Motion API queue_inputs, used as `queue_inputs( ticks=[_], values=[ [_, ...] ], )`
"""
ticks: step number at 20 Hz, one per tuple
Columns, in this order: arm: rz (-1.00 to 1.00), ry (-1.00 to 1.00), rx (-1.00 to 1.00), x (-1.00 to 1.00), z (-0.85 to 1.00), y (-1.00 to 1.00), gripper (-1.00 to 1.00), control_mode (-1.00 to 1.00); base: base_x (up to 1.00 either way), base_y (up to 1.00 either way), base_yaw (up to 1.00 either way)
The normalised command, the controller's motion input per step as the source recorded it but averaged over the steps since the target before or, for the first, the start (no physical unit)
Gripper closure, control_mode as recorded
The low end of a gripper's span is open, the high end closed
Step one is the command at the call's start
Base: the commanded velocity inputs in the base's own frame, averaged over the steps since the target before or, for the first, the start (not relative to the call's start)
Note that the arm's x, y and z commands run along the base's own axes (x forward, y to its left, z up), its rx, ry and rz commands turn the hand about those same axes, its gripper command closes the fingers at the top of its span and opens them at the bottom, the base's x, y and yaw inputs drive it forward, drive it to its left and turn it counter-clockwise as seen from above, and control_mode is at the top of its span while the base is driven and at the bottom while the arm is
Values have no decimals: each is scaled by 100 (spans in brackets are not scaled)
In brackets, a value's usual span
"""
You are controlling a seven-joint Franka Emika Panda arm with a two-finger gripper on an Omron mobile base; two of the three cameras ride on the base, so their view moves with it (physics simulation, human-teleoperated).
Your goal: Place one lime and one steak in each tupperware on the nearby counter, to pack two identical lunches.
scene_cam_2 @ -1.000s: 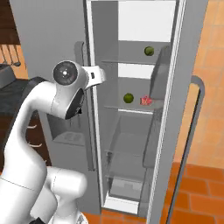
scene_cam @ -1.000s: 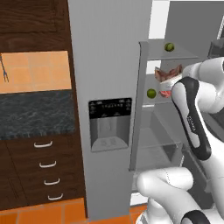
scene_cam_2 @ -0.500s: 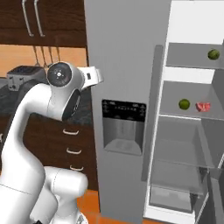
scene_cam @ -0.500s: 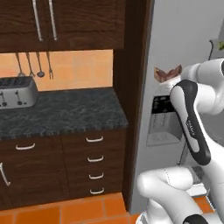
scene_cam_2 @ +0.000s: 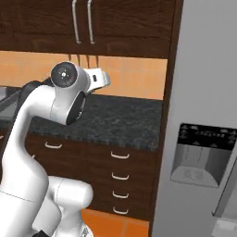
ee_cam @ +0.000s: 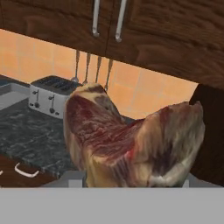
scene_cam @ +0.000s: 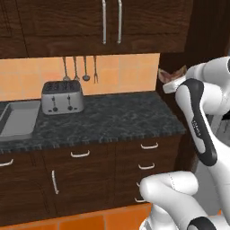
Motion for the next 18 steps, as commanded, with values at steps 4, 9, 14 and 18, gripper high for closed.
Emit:
queue_inputs(
  ticks=[4,9,14,18],
  values=[
    [0,0,0,0,0,0,100,100,15,100,0],
    [0,0,0,0,0,0,100,100,50,100,-2],
    [0,0,0,0,0,0,100,100,84,100,-10],
    [0,0,0,0,0,0,100,100,64,100,-21]
  ],
)
